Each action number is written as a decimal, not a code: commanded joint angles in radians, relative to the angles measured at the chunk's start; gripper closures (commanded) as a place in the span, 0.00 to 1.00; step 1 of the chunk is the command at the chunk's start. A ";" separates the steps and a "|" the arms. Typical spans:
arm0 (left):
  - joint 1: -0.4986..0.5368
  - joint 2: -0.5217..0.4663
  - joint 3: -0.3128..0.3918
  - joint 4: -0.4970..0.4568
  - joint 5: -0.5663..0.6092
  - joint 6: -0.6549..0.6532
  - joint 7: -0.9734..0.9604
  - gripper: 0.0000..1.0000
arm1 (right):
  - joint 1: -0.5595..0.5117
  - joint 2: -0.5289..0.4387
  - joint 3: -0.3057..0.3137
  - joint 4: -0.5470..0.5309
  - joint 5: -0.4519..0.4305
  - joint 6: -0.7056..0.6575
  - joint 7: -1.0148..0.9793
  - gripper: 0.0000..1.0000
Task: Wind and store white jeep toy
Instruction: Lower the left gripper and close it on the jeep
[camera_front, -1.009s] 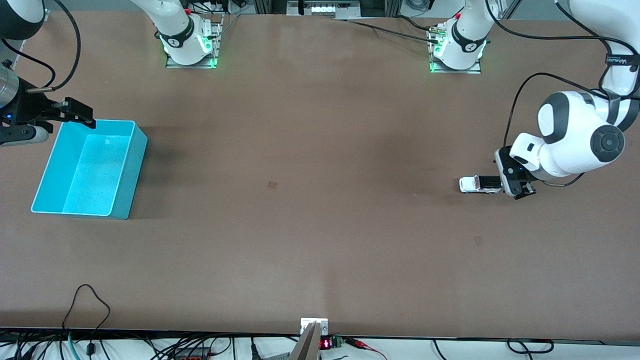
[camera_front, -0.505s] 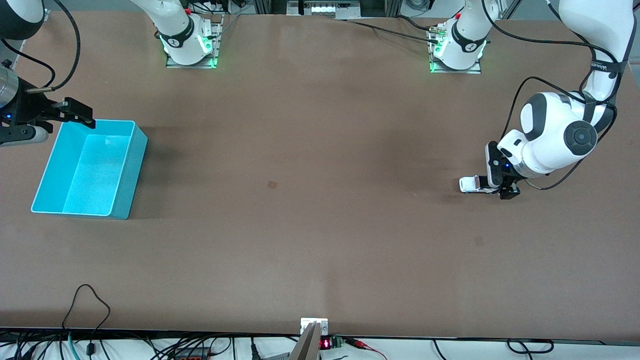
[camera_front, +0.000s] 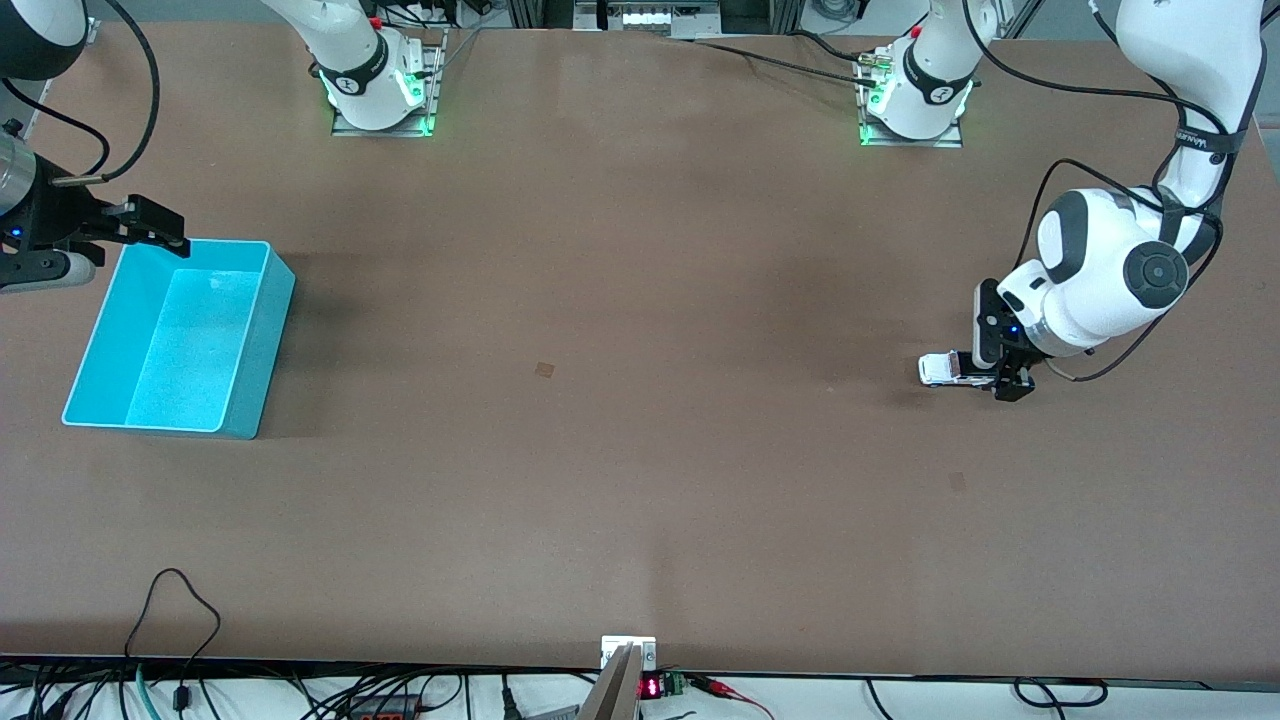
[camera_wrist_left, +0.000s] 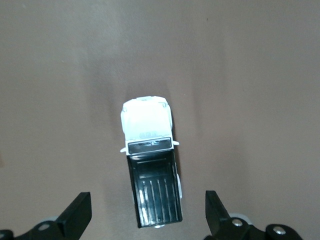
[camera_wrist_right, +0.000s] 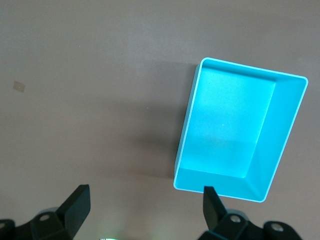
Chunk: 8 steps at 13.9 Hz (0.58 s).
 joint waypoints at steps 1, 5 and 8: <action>0.016 -0.002 -0.008 -0.021 0.013 0.025 0.014 0.00 | -0.005 -0.003 0.000 0.009 0.019 -0.017 0.012 0.00; 0.016 0.026 -0.008 -0.029 0.005 0.043 0.011 0.00 | -0.005 -0.003 0.000 0.009 0.019 -0.015 0.012 0.00; 0.016 0.038 -0.008 -0.029 0.003 0.054 0.011 0.00 | -0.005 -0.003 0.000 0.009 0.020 -0.017 0.012 0.00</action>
